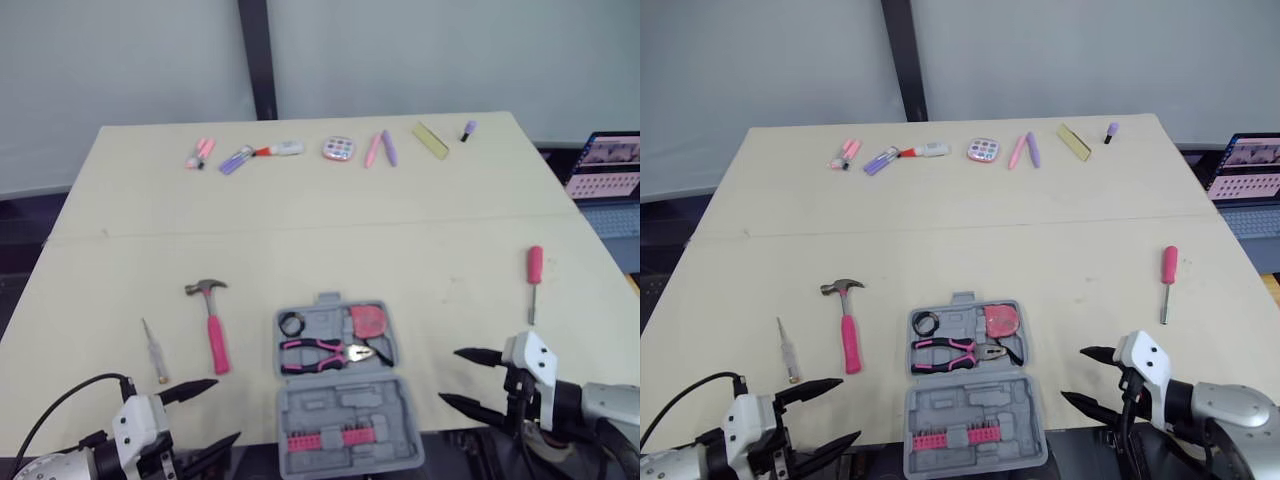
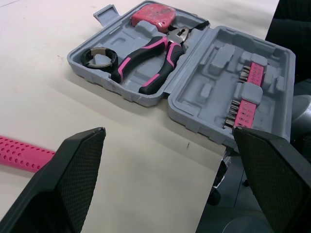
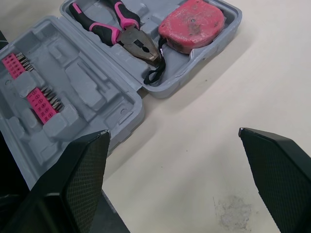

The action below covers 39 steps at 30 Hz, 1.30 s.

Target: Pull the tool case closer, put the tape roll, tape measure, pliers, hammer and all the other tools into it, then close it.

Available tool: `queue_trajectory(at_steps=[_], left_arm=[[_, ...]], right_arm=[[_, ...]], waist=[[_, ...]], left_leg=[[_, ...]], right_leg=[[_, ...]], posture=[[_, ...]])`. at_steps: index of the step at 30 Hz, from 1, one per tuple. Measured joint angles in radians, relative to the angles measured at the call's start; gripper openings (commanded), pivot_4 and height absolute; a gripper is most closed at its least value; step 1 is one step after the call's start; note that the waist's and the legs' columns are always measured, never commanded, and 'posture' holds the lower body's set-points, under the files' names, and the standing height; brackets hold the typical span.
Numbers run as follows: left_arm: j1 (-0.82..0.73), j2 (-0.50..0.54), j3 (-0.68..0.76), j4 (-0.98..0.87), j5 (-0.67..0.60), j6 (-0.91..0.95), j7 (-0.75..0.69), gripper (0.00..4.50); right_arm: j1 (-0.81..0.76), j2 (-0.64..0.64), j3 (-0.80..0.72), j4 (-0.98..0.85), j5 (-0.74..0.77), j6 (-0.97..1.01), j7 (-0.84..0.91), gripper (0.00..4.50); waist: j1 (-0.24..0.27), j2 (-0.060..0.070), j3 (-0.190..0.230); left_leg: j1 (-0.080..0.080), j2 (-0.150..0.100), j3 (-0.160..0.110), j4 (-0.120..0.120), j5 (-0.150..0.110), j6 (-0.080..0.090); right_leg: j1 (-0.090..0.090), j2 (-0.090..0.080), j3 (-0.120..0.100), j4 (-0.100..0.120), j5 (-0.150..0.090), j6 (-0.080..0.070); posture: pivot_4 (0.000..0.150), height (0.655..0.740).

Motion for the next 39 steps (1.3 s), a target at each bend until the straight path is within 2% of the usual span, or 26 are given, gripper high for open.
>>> queue_trajectory(at_steps=[6, 9, 12, 13, 18, 19, 20, 25, 31, 34, 36, 39], left_arm=[[0.0, 0.0, 0.003, -0.006, -0.001, 0.014, 0.007, 4.5], [-0.024, 0.0, 0.007, -0.049, -0.022, 0.106, 0.067, 4.5], [-0.089, 0.041, -0.007, -0.092, -0.015, 0.173, 0.09, 3.7], [-0.105, 0.066, -0.013, -0.1, -0.004, 0.194, 0.089, 3.31], [-0.142, 0.099, -0.039, -0.1, 0.029, 0.254, 0.09, 0.76], [-0.153, 0.107, -0.05, -0.092, 0.04, 0.259, 0.088, 0.19], [-0.169, 0.11, -0.061, -0.081, 0.052, 0.262, 0.086, 0.0], [-0.264, 0.107, -0.159, -0.015, 0.114, 0.267, 0.082, 0.0], [-0.362, 0.081, -0.271, 0.053, 0.168, 0.271, 0.082, 0.0], [-0.377, 0.08, -0.294, 0.079, 0.173, 0.27, 0.078, 0.0], [-0.382, 0.08, -0.298, 0.081, 0.178, 0.269, 0.077, 0.0], [-0.382, 0.081, -0.304, 0.083, 0.184, 0.266, 0.074, 0.0]], right_arm=[[0.001, 0.0, 0.0, -0.001, 0.0, 0.0, 0.0, 4.47], [-0.02, -0.018, 0.026, -0.014, 0.001, 0.017, 0.0, 4.47], [-0.088, -0.021, 0.061, -0.021, 0.002, 0.046, -0.011, 4.5], [-0.11, -0.022, 0.075, -0.021, 0.002, 0.05, -0.016, 4.5], [-0.151, -0.023, 0.138, -0.001, -0.021, 0.066, -0.033, 4.5], [-0.162, -0.023, 0.151, 0.004, -0.027, 0.066, -0.039, 4.24], [-0.173, -0.022, 0.16, 0.008, -0.032, 0.067, -0.044, 3.94], [-0.214, -0.021, 0.206, 0.033, -0.058, 0.07, -0.065, 1.87], [-0.259, -0.041, 0.282, 0.063, -0.092, 0.128, -0.071, 1.87], [-0.281, -0.037, 0.308, 0.075, -0.107, 0.139, -0.084, 1.0], [-0.286, -0.031, 0.311, 0.076, -0.11, 0.139, -0.09, 0.04], [-0.29, -0.029, 0.311, 0.077, -0.11, 0.137, -0.095, 0.04]], waist=[[0.0, 0.0, 0.0], [0.0, 0.0, 0.0], [0.001, 0.0, 0.0], [0.0, 0.0, 0.0], [-0.001, 0.0, 0.0], [-0.001, 0.0, 0.0], [-0.001, 0.0, 0.0], [0.001, 0.0, 0.0], [-0.001, 0.0, 0.0], [-0.001, 0.0, 0.0], [-0.001, 0.0, 0.0], [0.001, 0.0, 0.0]], left_leg=[[0.0, 0.0, 0.0, 0.0, 0.0, 0.0], [0.0, 0.0, 0.0, 0.001, 0.0, 0.0], [0.0, 0.0, -0.001, 0.002, 0.0, 0.0], [0.0, 0.0, -0.001, 0.002, 0.0, 0.0], [0.0, 0.0, 0.0, 0.0, 0.0, 0.0], [0.0, 0.0, 0.0, 0.001, 0.0, 0.0], [0.0, 0.0, 0.0, 0.002, 0.0, 0.0], [0.0, 0.0, 0.0, 0.002, 0.0, 0.0], [-0.001, 0.0, 0.0, 0.003, 0.0, 0.0], [-0.001, 0.0, 0.0, 0.003, 0.0, 0.0], [-0.001, 0.0, 0.0, 0.003, 0.0, 0.0], [-0.001, 0.0, 0.0, 0.003, 0.0, 0.0]], right_leg=[[0.0, 0.0, 0.0, 0.0, 0.0, 0.0], [0.0, 0.0, 0.0, 0.0, 0.0, 0.0], [0.0, 0.0, 0.0, 0.002, 0.0, 0.0], [0.0, 0.0, 0.0, 0.002, 0.0, 0.0], [0.0, 0.0, 0.0, 0.002, 0.0, 0.0], [0.0, 0.0, 0.0, 0.001, 0.0, 0.0], [0.0, 0.0, 0.0, 0.002, 0.0, 0.0], [0.0, 0.0, 0.0, 0.003, 0.0, 0.0], [-0.001, 0.0, 0.0, 0.006, 0.0, 0.0], [-0.001, 0.0, 0.0, 0.006, 0.0, 0.0], [-0.001, 0.0, 0.0, 0.006, 0.0, 0.0], [-0.001, 0.0, 0.0, 0.006, 0.0, 0.0]], posture=[[0.15, 0.74], [0.15, 0.74], [0.15, 0.74], [0.15, 0.74], [0.15, 0.74], [0.15, 0.74], [0.15, 0.74], [0.15, 0.74], [0.15, 0.74], [0.15, 0.74], [0.15, 0.74], [0.15, 0.74]])
